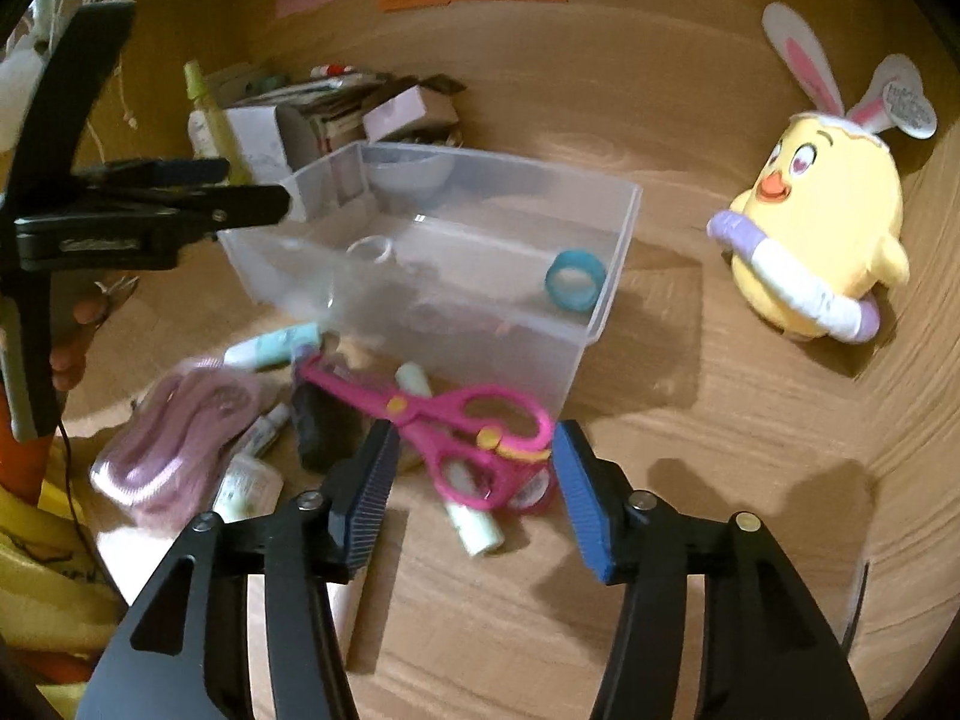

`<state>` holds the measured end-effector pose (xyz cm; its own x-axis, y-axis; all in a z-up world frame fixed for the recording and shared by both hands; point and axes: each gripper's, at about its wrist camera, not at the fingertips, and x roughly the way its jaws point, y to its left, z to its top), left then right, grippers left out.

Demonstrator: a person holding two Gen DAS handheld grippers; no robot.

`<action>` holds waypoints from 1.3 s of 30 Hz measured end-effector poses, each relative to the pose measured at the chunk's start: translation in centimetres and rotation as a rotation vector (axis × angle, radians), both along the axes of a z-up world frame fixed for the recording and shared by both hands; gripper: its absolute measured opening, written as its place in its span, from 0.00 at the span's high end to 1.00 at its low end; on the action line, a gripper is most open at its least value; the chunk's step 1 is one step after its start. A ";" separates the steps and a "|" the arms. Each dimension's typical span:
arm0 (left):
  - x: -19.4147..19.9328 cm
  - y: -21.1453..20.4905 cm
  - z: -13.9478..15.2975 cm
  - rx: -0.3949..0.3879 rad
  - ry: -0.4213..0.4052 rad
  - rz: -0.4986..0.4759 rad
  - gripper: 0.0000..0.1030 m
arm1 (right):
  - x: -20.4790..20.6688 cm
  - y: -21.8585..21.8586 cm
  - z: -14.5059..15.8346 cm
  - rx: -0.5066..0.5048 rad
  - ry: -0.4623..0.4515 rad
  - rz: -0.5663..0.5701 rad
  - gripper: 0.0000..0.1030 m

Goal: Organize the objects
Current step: 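Drop the white tape into the clear box with the left gripper while the right drops the scissors, then grasp the bagged pink rope with the left gripper while the right grasps the lip balm tube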

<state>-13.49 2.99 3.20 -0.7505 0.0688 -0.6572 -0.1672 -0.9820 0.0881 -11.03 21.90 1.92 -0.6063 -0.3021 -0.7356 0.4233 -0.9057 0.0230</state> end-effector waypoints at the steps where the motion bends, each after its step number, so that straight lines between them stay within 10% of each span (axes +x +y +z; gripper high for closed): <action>1: 0.7 0.0 -0.2 -0.004 -0.002 -0.002 0.05 | 0.2 -0.1 -0.2 -0.004 -0.010 0.004 0.46; 23: 7.7 0.2 -6.2 -0.002 -0.158 0.014 0.02 | 4.7 -1.5 -3.6 0.012 -0.051 -0.013 0.45; 39: 8.4 0.8 -7.8 0.026 -0.236 0.008 0.01 | 5.3 -2.1 -4.4 0.027 -0.030 0.004 0.78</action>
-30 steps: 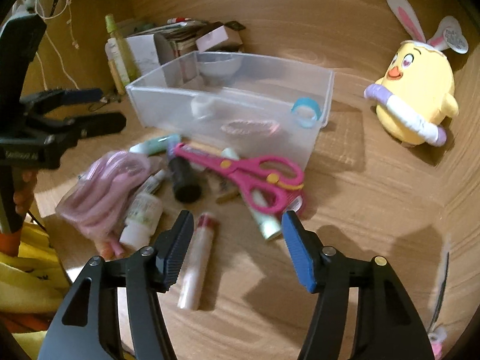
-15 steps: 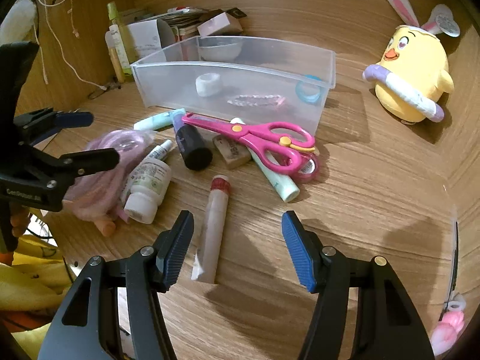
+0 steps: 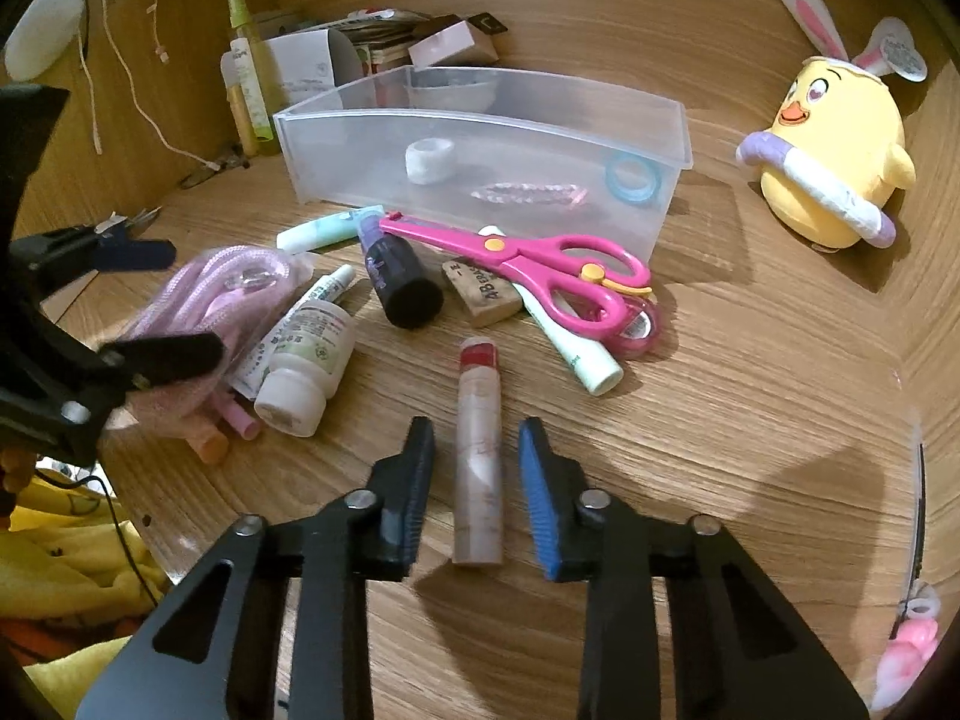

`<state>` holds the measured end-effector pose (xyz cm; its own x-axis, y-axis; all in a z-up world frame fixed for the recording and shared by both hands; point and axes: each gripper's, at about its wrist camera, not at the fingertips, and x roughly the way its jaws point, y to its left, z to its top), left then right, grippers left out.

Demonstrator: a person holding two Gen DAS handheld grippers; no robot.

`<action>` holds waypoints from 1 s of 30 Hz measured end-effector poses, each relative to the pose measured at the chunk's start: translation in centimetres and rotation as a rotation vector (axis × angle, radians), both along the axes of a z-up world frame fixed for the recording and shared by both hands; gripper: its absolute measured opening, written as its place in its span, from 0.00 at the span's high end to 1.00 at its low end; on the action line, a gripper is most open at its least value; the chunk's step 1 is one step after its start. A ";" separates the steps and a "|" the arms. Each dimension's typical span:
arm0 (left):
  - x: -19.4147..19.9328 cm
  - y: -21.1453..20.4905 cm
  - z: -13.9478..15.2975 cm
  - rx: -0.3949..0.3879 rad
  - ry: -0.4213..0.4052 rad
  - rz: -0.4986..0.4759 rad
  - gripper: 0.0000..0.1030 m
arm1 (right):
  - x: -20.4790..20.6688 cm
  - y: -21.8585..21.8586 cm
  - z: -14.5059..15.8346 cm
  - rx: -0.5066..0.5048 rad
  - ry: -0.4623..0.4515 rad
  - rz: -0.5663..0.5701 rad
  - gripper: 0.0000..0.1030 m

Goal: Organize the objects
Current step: 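Grasp the bagged pink rope with the left gripper while the right grasps the lip balm tube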

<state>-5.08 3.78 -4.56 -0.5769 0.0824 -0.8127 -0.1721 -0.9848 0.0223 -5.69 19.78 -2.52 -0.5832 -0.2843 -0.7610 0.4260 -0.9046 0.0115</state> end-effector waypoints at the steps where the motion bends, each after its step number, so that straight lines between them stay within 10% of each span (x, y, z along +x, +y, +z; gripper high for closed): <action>1: -0.1 -0.2 -0.2 0.015 -0.008 0.003 0.01 | 0.1 0.0 0.0 0.001 0.002 0.000 0.81; 5: -0.6 -1.0 -0.5 0.072 -0.010 0.025 0.05 | 0.1 0.1 0.0 -0.013 0.001 -0.006 0.86; 9: -0.9 -1.6 -0.7 0.106 -0.022 0.030 0.34 | -0.1 0.4 0.0 -0.033 -0.004 -0.018 0.86; 30: -0.1 -3.2 3.0 0.178 0.133 0.058 0.52 | -0.8 1.5 4.0 -0.115 0.089 -0.050 0.86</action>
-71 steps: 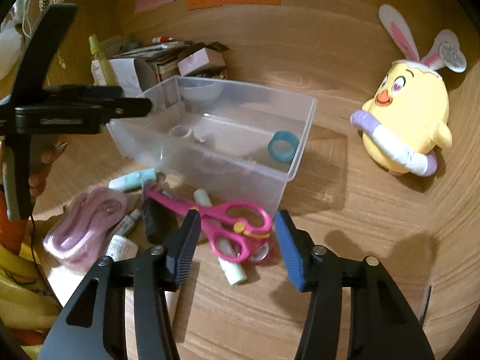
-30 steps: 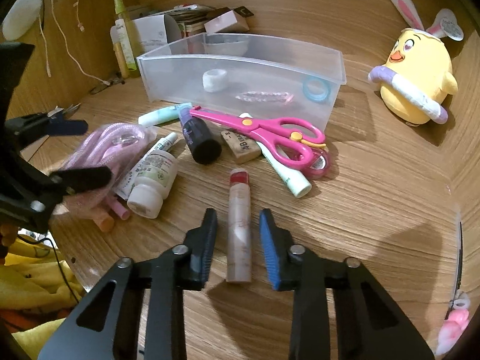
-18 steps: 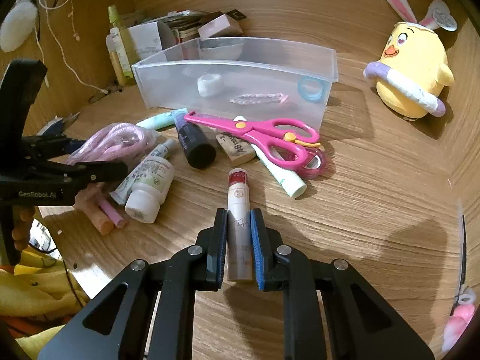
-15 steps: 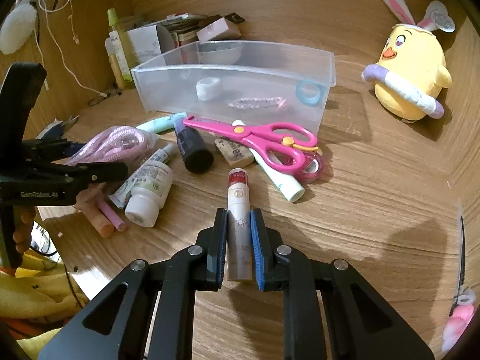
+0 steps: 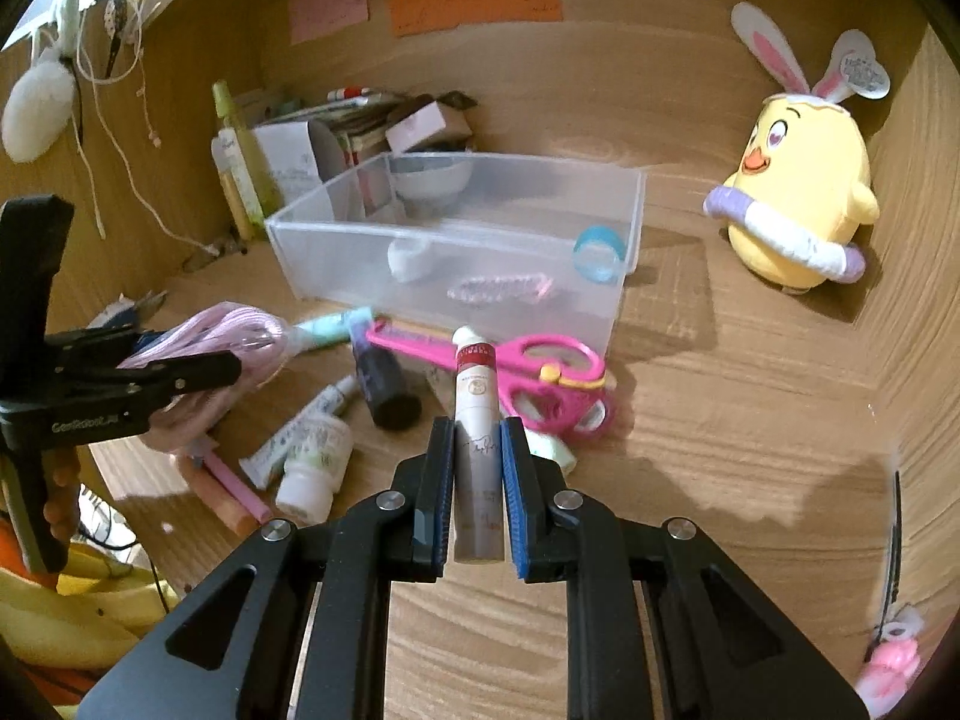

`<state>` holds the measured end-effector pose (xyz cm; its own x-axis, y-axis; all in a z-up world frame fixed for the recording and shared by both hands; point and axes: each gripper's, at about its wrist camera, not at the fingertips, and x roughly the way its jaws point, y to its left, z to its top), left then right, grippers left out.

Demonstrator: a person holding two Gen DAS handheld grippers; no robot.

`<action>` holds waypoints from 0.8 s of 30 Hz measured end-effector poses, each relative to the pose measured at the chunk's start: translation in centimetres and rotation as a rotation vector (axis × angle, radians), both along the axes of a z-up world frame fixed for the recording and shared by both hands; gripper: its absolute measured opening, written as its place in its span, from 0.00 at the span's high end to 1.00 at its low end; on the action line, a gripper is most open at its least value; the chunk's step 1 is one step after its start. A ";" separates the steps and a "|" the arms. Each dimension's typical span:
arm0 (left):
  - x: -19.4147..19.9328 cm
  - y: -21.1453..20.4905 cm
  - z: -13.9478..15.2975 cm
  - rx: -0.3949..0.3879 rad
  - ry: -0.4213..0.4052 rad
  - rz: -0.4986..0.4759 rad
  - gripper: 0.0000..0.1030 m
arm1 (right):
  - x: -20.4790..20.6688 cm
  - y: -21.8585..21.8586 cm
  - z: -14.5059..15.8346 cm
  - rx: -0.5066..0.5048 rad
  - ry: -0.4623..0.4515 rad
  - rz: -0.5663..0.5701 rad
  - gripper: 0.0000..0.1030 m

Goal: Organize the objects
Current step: 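Grasp the bagged pink rope with the left gripper while the right grasps the lip balm tube, then lower the pink rope into the clear box with the left gripper while the right drops the lip balm in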

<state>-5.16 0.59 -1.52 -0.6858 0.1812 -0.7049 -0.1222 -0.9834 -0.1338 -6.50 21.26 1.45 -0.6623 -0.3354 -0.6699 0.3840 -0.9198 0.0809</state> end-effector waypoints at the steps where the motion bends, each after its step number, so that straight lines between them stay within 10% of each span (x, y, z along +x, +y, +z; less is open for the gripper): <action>1: 0.1 -0.1 0.4 0.005 0.012 0.000 0.52 | -0.1 0.0 0.2 -0.003 0.005 -0.001 0.86; 24: -5.6 -1.4 8.1 0.040 0.203 0.028 0.51 | -6.1 -0.4 6.3 -0.094 0.116 -0.035 0.86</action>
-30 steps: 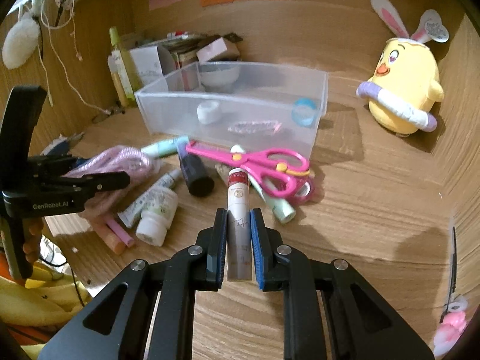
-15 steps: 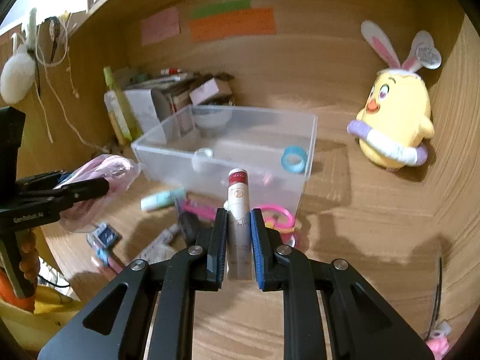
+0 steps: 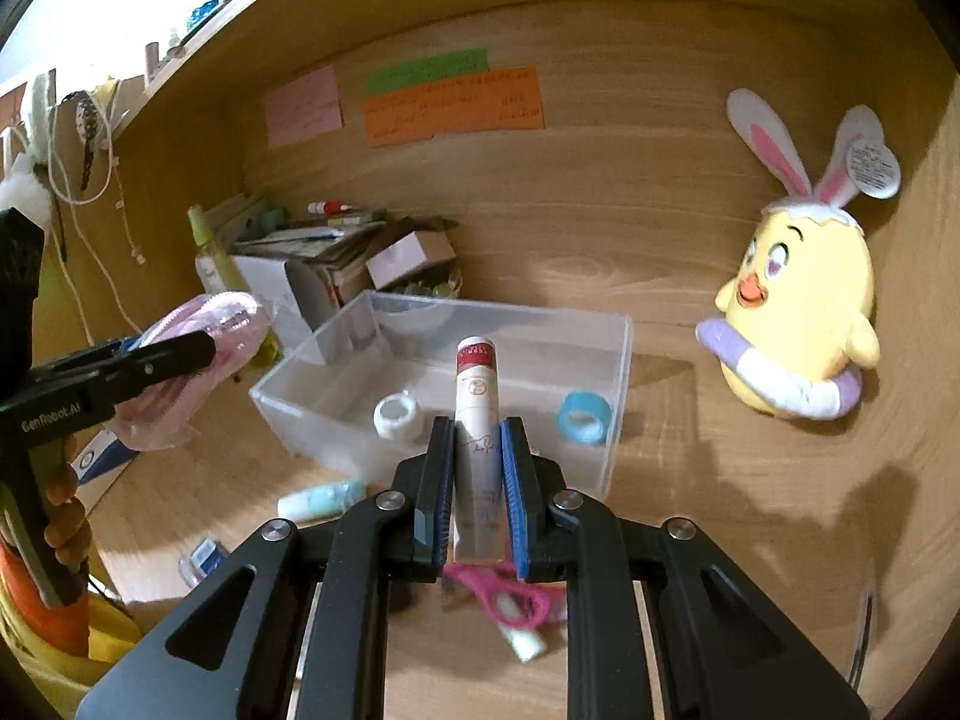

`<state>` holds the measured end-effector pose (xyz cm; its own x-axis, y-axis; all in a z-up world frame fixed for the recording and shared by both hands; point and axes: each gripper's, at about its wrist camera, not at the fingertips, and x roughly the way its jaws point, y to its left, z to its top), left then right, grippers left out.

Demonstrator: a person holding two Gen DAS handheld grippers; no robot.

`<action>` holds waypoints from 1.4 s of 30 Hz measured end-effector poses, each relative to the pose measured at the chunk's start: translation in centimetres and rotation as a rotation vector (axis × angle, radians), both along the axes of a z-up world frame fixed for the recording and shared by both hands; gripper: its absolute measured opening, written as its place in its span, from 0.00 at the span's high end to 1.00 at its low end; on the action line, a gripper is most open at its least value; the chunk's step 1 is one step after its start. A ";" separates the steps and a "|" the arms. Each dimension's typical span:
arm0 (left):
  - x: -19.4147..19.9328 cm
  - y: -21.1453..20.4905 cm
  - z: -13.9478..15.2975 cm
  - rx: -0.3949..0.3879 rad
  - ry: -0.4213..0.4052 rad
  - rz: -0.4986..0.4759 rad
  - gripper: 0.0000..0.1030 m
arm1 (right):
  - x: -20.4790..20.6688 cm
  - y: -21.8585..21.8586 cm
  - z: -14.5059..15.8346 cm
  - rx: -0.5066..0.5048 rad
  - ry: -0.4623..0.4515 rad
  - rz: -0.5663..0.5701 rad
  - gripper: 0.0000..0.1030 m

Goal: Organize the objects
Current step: 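Lower the pink rope into the clear box with the left gripper while the right drops the lip balm in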

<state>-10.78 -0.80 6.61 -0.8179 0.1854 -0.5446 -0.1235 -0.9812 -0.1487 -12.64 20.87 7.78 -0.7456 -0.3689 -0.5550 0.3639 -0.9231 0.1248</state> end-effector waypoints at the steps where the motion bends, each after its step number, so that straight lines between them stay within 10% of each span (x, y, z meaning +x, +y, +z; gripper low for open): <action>1: -0.6 -0.1 -0.1 0.002 -0.009 0.002 0.51 | -0.5 -0.1 0.0 -0.001 -0.005 0.000 0.86; 23: -9.8 1.6 -5.4 -0.001 -0.234 -0.063 0.50 | -9.6 -3.6 -5.9 0.089 -0.232 0.061 0.86; 32: -8.4 2.1 -4.4 -0.021 -0.207 -0.066 0.47 | -7.6 -3.2 -4.8 0.120 -0.185 0.066 0.71; 42: -4.5 3.2 -1.7 -0.119 -0.067 -0.055 0.16 | -2.3 -2.1 -3.3 0.189 -0.094 0.127 0.66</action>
